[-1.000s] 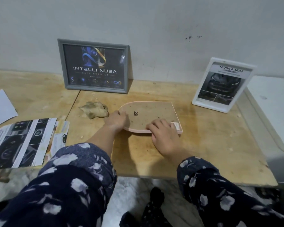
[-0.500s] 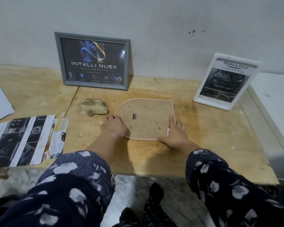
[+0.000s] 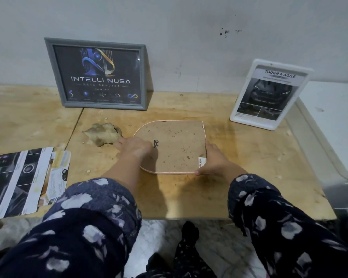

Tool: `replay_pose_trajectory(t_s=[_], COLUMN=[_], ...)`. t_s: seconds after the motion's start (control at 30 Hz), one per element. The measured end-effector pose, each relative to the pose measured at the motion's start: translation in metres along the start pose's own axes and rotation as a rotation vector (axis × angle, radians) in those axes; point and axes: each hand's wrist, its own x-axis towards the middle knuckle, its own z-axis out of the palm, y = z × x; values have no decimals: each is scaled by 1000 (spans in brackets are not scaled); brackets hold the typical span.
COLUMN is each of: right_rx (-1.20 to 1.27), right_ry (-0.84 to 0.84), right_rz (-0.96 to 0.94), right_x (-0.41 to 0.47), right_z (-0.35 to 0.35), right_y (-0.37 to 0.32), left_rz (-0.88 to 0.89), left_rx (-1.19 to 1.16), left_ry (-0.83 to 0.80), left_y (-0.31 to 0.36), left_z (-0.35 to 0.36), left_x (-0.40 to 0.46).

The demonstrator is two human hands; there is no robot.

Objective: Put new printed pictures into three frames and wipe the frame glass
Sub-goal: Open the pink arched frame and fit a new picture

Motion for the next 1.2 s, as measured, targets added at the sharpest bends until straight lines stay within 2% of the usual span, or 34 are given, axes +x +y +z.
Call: replay_pose_trajectory(t_s=[0.27, 0.37, 0.73, 0.9, 1.1, 1.2], right_rx=[-62, -57, -26, 134, 716, 593], right_ry=[20, 21, -35, -143, -33, 138], right_rz=[-6, 8, 85, 149, 246, 367], right_x=[5, 7, 5, 3, -12, -29], right_z=[1, 0, -5, -23, -65, -75], right_y=[0, 1, -6, -6, 21, 55], left_rz=[-44, -81, 92, 205, 326, 355], left_rx=[76, -64, -440, -559, -651, -649], left_ry=[-9, -37, -79, -109, -187, -263], left_y=[1, 1, -3, 16, 62, 86], left_z=[-3, -7, -24, -46, -31, 9], left_x=[12, 18, 12, 1, -18, -31])
